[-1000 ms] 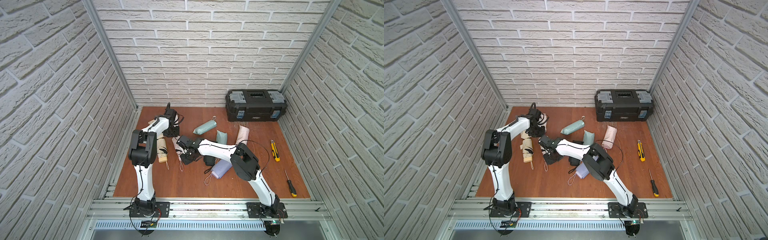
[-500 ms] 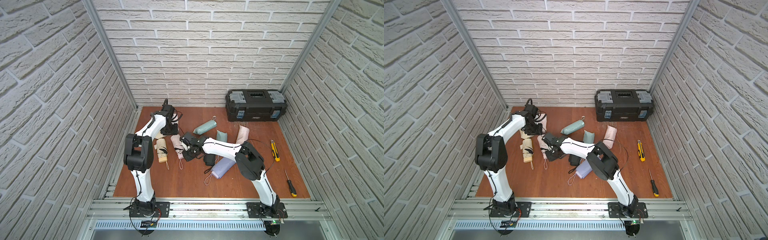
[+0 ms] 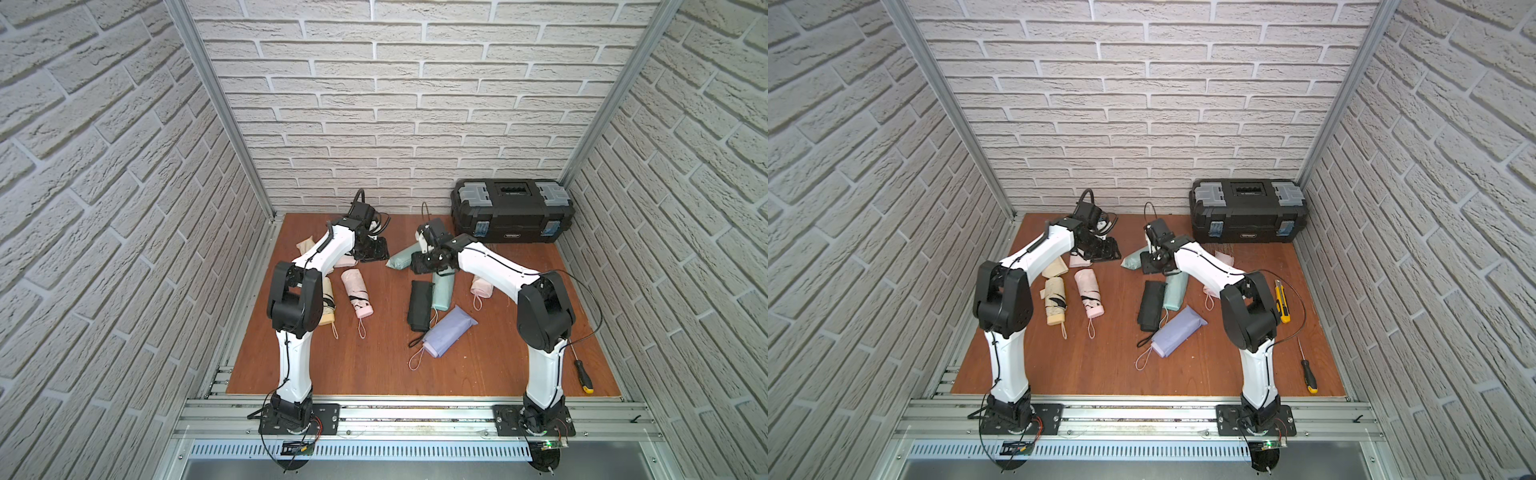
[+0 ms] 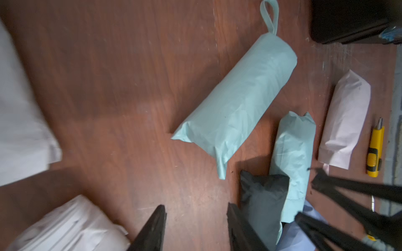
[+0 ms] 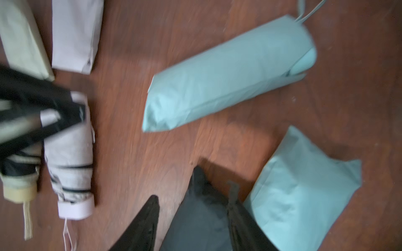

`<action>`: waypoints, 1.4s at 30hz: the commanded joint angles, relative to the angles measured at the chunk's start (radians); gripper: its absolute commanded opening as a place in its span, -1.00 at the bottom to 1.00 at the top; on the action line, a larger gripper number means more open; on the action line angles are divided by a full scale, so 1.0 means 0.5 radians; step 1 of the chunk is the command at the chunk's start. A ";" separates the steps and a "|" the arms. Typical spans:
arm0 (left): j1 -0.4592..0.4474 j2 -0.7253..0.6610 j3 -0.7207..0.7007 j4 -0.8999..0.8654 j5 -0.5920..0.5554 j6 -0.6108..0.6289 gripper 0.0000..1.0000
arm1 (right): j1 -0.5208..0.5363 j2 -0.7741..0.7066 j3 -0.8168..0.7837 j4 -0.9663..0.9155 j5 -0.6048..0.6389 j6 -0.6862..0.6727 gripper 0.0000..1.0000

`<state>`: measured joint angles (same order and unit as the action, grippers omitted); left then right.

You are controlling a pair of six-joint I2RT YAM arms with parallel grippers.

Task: Take umbrellas out of sleeves
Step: Adjust the umbrella at the center of the board.

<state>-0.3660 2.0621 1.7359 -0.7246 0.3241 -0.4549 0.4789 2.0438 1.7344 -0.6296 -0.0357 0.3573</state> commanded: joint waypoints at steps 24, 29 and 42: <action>-0.170 0.011 -0.381 0.550 0.164 -0.235 -0.06 | -0.177 1.249 1.796 -0.325 0.188 -0.193 0.11; -0.171 0.125 -0.260 0.527 0.160 -0.228 -0.05 | -0.179 1.274 1.774 -0.451 0.067 -0.171 0.11; 0.003 0.516 0.296 0.293 -0.046 -0.180 -0.06 | -0.031 0.797 1.029 -0.314 -0.241 -0.109 0.07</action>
<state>-0.3985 2.3001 1.8477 -0.5884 0.3424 -0.5503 0.4049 2.4981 2.2959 -0.7620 -0.0463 0.2806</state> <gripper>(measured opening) 0.470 0.534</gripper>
